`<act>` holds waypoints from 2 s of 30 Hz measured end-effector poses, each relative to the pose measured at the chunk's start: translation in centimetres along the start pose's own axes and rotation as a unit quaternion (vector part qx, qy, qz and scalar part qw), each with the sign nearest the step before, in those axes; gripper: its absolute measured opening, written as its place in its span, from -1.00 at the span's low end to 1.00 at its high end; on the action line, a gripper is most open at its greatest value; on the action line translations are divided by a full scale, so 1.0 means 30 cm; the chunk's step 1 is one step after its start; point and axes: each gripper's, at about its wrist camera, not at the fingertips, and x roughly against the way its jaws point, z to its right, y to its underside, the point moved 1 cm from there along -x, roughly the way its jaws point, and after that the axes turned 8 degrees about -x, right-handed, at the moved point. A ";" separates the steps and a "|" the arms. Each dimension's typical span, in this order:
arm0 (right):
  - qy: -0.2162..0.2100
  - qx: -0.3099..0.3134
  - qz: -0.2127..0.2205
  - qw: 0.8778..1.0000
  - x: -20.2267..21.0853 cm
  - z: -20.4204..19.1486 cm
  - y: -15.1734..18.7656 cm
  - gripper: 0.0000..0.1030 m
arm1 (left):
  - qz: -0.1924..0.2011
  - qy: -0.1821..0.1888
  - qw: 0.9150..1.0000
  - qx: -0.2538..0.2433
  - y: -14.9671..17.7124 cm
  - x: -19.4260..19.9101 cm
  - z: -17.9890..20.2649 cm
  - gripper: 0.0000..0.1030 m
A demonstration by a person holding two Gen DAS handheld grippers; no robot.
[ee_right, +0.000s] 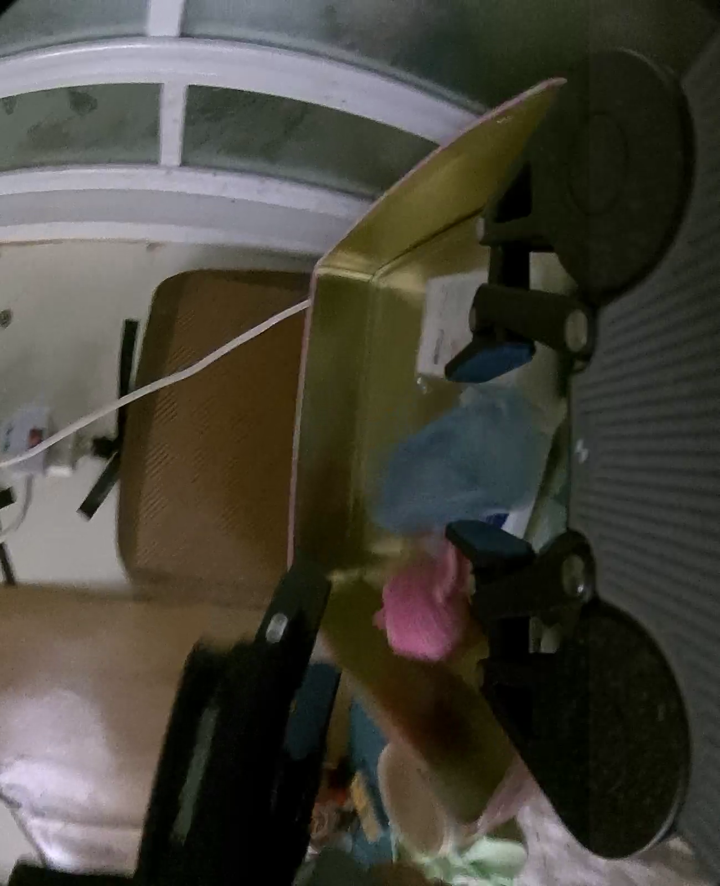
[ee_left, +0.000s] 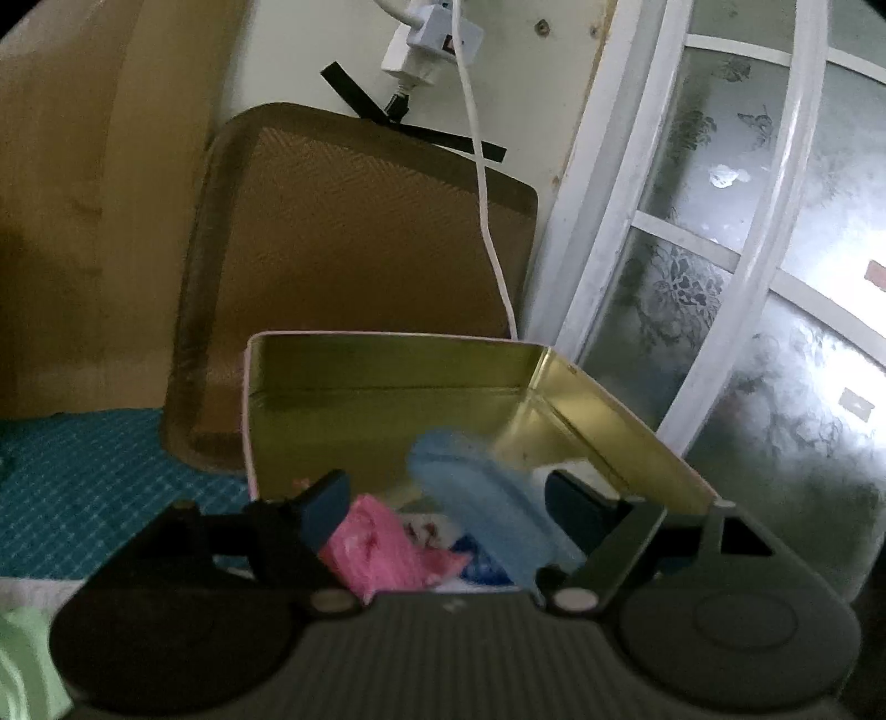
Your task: Organize soft objects
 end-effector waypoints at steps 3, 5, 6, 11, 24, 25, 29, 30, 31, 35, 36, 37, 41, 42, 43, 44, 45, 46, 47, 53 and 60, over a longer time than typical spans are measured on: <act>-0.002 -0.025 -0.005 1.000 0.006 0.023 0.011 0.25 | 0.006 0.009 1.000 -0.004 0.019 0.069 -0.007 0.59; -0.002 -0.034 0.006 0.999 0.047 0.024 0.017 0.25 | 0.015 0.018 1.000 -0.004 0.033 0.133 -0.017 0.59; 0.000 -0.036 0.015 0.999 0.077 0.024 0.019 0.25 | 0.019 0.021 1.000 -0.004 0.038 0.160 -0.022 0.59; -0.020 -0.064 0.053 0.996 0.210 -0.008 0.006 0.24 | 0.036 0.012 0.999 -0.002 0.115 0.343 -0.085 0.59; -0.179 -0.041 0.025 0.983 0.265 -0.422 -0.021 0.10 | -0.026 -0.203 0.975 0.081 0.449 0.672 -0.657 0.61; -0.192 -0.038 0.014 0.980 0.249 -0.472 -0.029 0.10 | -0.030 -0.219 0.972 0.080 0.474 0.691 -0.692 0.61; -0.231 -0.031 -0.029 0.972 0.147 -0.708 -0.064 0.23 | -0.022 -0.259 0.964 0.057 0.546 0.747 -0.768 0.61; -0.235 -0.035 -0.041 0.970 0.107 -0.761 -0.075 0.28 | -0.015 -0.257 0.965 0.058 0.564 0.760 -0.780 0.61; -0.233 -0.043 -0.054 0.970 0.060 -0.815 -0.088 0.39 | -0.006 -0.246 0.966 0.076 0.579 0.781 -0.795 0.60; -0.197 -0.085 -0.104 0.971 -0.184 -1.003 -0.133 0.47 | 0.057 -0.237 0.963 0.114 0.593 0.844 -0.823 0.61; -0.175 -0.088 -0.119 0.973 -0.259 -1.049 -0.138 0.47 | 0.063 -0.235 0.963 0.114 0.592 0.846 -0.824 0.61; -0.161 -0.089 -0.133 0.974 -0.319 -1.081 -0.137 0.47 | 0.069 -0.232 0.964 0.112 0.591 0.848 -0.822 0.61; -0.091 -0.064 -0.160 0.981 -0.506 -1.190 -0.138 0.63 | 0.083 -0.228 0.965 0.102 0.591 0.856 -0.810 0.63; -0.075 -0.064 -0.172 0.980 -0.548 -1.206 -0.137 0.63 | 0.085 -0.228 0.964 0.103 0.596 0.864 -0.806 0.63; -0.070 -0.067 -0.187 0.978 -0.578 -1.215 -0.131 0.63 | 0.086 -0.227 0.964 0.105 0.599 0.866 -0.806 0.63; -0.065 -0.067 -0.206 0.974 -0.611 -1.223 -0.124 0.66 | 0.087 -0.225 0.964 0.108 0.599 0.864 -0.810 0.63; -0.058 -0.063 -0.218 0.972 -0.633 -1.230 -0.115 0.65 | 0.088 -0.223 0.964 0.111 0.599 0.863 -0.814 0.63; -0.053 -0.052 -0.225 0.971 -0.649 -1.238 -0.107 0.53 | 0.089 -0.222 0.964 0.114 0.600 0.862 -0.820 0.63; -0.051 -0.032 -0.223 0.973 -0.650 -1.252 -0.104 0.49 | 0.090 -0.221 0.964 0.117 0.601 0.862 -0.823 0.63; -0.104 0.025 -0.233 0.967 -0.535 -1.259 -0.072 0.31 | 0.106 -0.212 0.961 0.139 0.610 0.882 -0.843 0.63; -0.274 0.167 -0.241 0.916 -0.153 -1.221 0.059 0.31 | 0.111 -0.201 0.961 0.157 0.618 0.891 -0.861 0.63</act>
